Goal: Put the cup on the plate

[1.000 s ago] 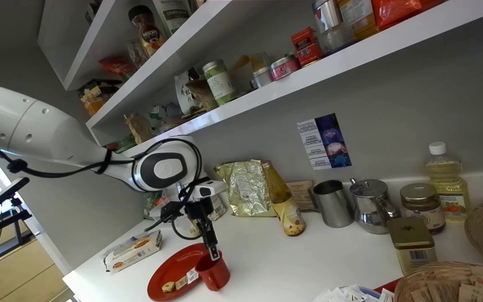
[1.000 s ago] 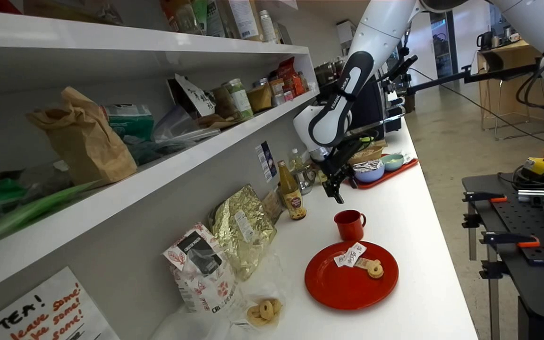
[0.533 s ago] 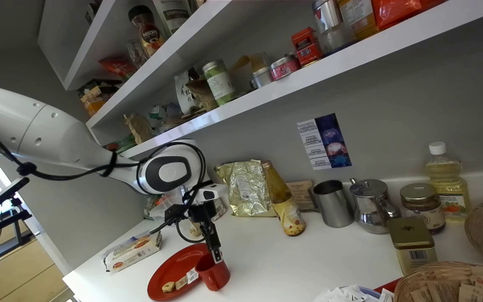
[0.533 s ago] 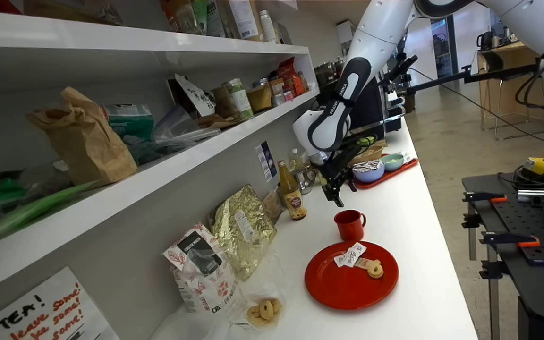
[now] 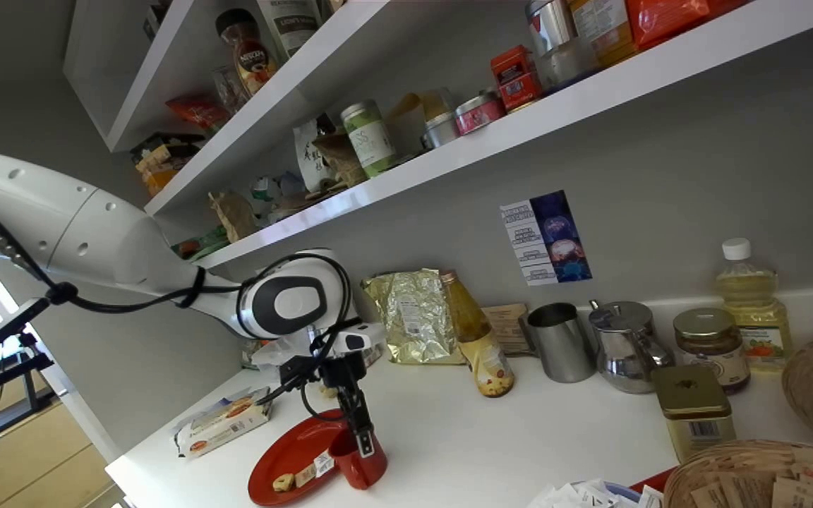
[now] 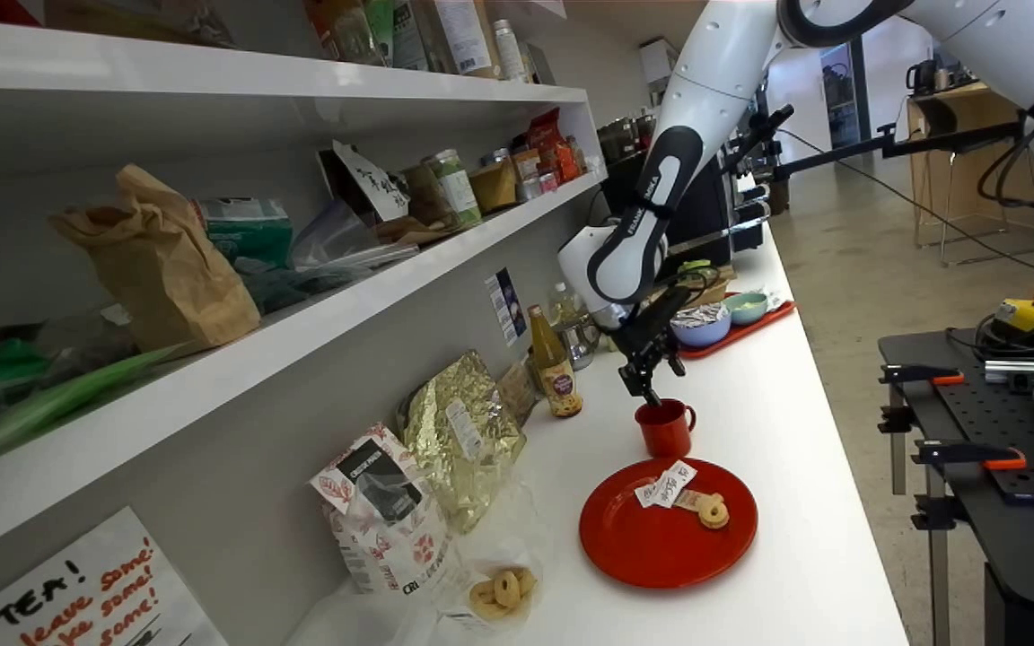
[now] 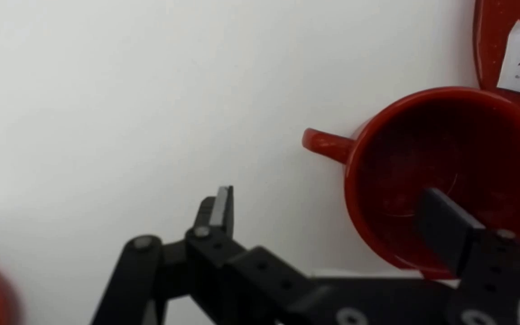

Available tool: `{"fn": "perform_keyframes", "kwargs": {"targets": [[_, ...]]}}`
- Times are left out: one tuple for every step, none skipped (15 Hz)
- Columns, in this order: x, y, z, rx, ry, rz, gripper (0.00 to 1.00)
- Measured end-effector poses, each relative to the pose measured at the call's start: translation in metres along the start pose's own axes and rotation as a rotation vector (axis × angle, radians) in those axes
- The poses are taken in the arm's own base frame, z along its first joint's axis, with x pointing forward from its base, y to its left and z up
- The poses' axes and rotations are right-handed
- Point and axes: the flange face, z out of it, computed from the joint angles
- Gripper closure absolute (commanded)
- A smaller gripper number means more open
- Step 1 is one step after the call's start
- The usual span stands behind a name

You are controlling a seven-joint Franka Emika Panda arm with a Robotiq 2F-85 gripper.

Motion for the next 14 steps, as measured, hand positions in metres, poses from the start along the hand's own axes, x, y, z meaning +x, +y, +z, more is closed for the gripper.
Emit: {"fn": "perform_keyframes", "kwargs": {"targets": [[0.000, -0.001, 0.001, -0.002, -0.002, -0.002, 0.00], [0.001, -0.003, 0.003, -0.003, -0.004, -0.004, 0.00], [0.001, -0.005, 0.004, -0.005, -0.006, -0.006, 0.00], [0.001, -0.007, 0.005, -0.007, -0.008, -0.009, 0.00], [0.001, -0.008, 0.006, -0.009, -0.011, -0.012, 0.01], [0.002, -0.010, 0.008, -0.010, -0.016, -0.013, 0.26], [0.002, -0.012, 0.010, -0.012, -0.022, -0.017, 0.26], [0.002, -0.013, 0.013, -0.015, -0.028, -0.021, 0.31], [0.001, -0.014, 0.015, -0.017, -0.036, -0.024, 0.39], [0.001, -0.016, 0.018, -0.019, -0.042, -0.026, 0.46], [0.001, -0.017, 0.020, -0.022, -0.049, -0.028, 0.53], [0.001, -0.018, 0.022, -0.024, -0.055, -0.029, 0.62], [0.001, -0.018, 0.023, -0.026, -0.060, -0.030, 0.69], [0.002, -0.018, 0.024, -0.028, -0.062, -0.030, 0.78]]}}
